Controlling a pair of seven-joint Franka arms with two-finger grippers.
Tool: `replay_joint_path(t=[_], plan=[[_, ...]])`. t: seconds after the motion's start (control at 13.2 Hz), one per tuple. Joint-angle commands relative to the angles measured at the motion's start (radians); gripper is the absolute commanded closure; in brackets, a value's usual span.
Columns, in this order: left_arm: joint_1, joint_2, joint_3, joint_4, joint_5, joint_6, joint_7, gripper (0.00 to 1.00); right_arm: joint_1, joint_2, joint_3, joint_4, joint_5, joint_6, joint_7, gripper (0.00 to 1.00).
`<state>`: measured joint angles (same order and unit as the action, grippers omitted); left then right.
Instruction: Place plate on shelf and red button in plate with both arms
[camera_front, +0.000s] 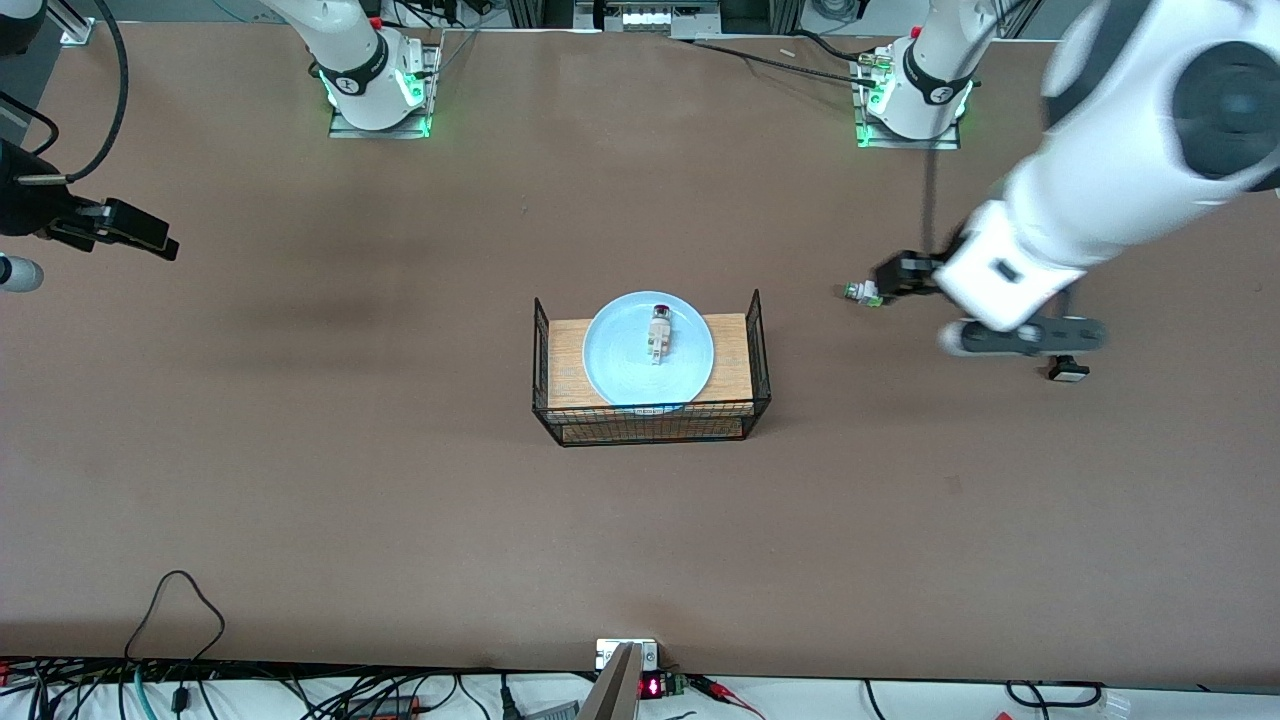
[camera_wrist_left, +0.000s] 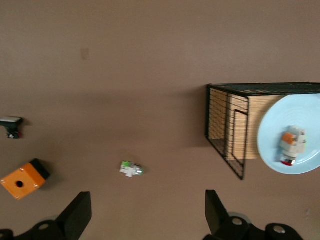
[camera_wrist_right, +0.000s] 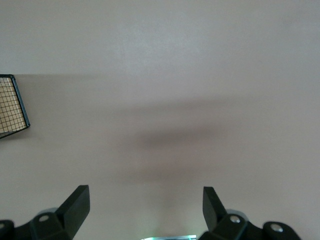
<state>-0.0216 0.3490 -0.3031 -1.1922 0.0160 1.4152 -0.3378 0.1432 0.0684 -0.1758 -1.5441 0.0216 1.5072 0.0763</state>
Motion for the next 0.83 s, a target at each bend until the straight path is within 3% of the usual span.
replay_joint_path(t=[0.0, 0.23, 0.38, 0.53, 0.76], plan=[[-0.009, -0.148, 0.123, -0.192, 0.012, 0.068, 0.165, 0.00, -0.005, 0.007, 0.007, 0.021, -0.009, -0.024, 0.005, 0.00], [-0.032, -0.318, 0.251, -0.467, 0.012, 0.249, 0.326, 0.00, -0.010, 0.010, 0.007, 0.021, -0.006, -0.016, 0.007, 0.00], [-0.050, -0.386, 0.291, -0.584, 0.013, 0.332, 0.345, 0.00, -0.013, 0.031, 0.005, 0.022, -0.006, -0.024, 0.003, 0.00], [-0.075, -0.401, 0.332, -0.595, 0.015, 0.334, 0.348, 0.00, -0.017, 0.025, -0.001, 0.022, -0.005, -0.031, 0.003, 0.00], [-0.075, -0.381, 0.328, -0.570, 0.022, 0.300, 0.350, 0.00, -0.028, 0.033, -0.016, 0.041, -0.008, -0.047, 0.003, 0.00]])
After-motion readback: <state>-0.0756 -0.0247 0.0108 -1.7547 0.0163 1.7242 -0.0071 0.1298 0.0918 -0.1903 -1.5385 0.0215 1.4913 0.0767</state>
